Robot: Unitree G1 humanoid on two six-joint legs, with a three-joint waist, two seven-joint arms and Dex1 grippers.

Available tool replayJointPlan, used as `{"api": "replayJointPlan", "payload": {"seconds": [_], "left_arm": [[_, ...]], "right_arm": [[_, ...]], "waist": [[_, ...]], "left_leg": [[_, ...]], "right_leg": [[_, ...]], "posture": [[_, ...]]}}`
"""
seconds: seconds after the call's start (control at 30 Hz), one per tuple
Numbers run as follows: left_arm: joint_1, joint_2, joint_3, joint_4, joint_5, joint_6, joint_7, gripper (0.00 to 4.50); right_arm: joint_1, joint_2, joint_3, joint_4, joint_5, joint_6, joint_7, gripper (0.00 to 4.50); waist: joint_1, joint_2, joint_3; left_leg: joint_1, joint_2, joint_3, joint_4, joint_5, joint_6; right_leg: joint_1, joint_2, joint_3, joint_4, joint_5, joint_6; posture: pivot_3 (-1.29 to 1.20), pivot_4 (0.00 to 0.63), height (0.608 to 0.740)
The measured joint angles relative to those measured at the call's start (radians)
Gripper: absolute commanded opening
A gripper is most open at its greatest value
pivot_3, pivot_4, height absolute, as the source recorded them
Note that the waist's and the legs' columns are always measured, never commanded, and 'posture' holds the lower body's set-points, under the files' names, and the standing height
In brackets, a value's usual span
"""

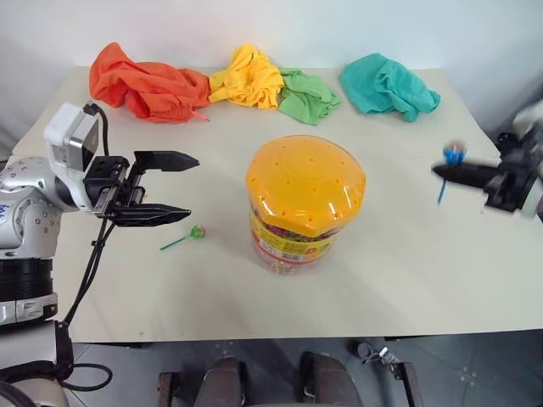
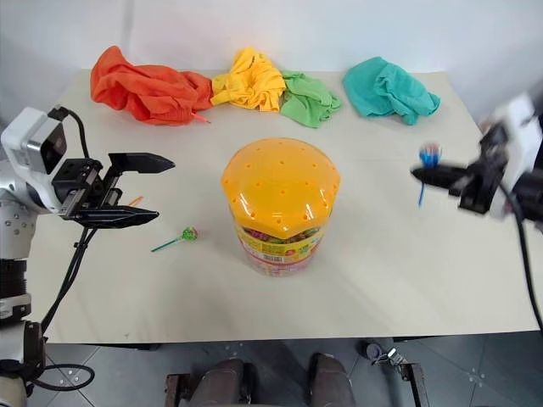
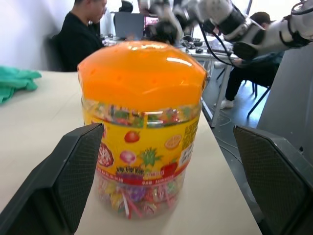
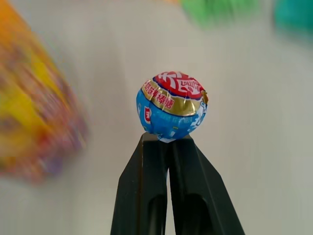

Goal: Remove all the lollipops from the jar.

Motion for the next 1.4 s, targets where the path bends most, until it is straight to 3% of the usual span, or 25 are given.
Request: {"api": "replayJointPlan", "payload": {"seconds": [0.4,0.5,0.87,1.0,1.17,1.4], "left_arm": [[0.093,0.047,-0.007,-0.001,0.029,-0.045,0.000,4.50],[0.103,0.050,-0.006,-0.007,0.029,-0.041,0.000,4.50],[0.151,0.087,0.006,-0.038,0.044,-0.001,0.019,4.50],[0.146,0.100,-0.006,-0.024,0.085,0.030,0.063,4.50],[0.112,0.113,-0.026,0.005,0.131,0.101,0.175,4.50],[0.177,0.095,0.070,0.034,0.106,0.083,0.188,4.50]], "right_arm": [[0.054,0.213,0.081,0.041,-0.118,0.091,-0.199,0.01],[0.047,0.239,0.094,0.043,-0.147,0.086,-0.209,0.74],[0.071,0.282,0.061,0.018,-0.188,0.061,-0.184,4.43],[0.120,0.248,0.019,-0.030,-0.193,-0.027,-0.090,4.47],[0.138,0.173,-0.079,-0.136,-0.197,-0.304,0.193,4.47],[0.213,0.102,0.091,-0.061,-0.383,-0.656,0.513,4.47]], "waist": [[-0.014,0.001,0.000],[-0.015,0.001,0.000],[-0.015,0.001,0.000],[-0.014,0.002,0.001],[-0.014,0.003,0.001],[-0.019,0.003,0.002]], "left_leg": [[0.000,0.000,0.000,0.000,0.000,0.000],[0.000,0.000,0.000,0.000,0.000,0.000],[0.000,0.000,0.000,-0.001,0.000,0.000],[0.000,0.000,0.000,-0.001,0.000,0.000],[0.000,0.000,-0.001,-0.001,0.000,0.000],[0.001,0.000,0.001,-0.001,0.000,0.000]], "right_leg": [[0.000,0.000,0.000,0.000,0.000,0.000],[0.000,0.000,0.000,0.000,0.000,0.000],[0.000,0.000,0.000,0.000,0.000,0.000],[0.000,0.000,0.000,0.000,0.000,0.000],[0.000,0.000,0.000,0.000,0.000,0.000],[0.000,0.000,0.001,0.000,0.000,0.000]], "posture": [[0.00,0.150,0.740],[0.00,0.150,0.740],[0.00,0.150,0.740],[0.00,0.150,0.740],[0.00,0.150,0.740],[0.00,0.150,0.740]]}}
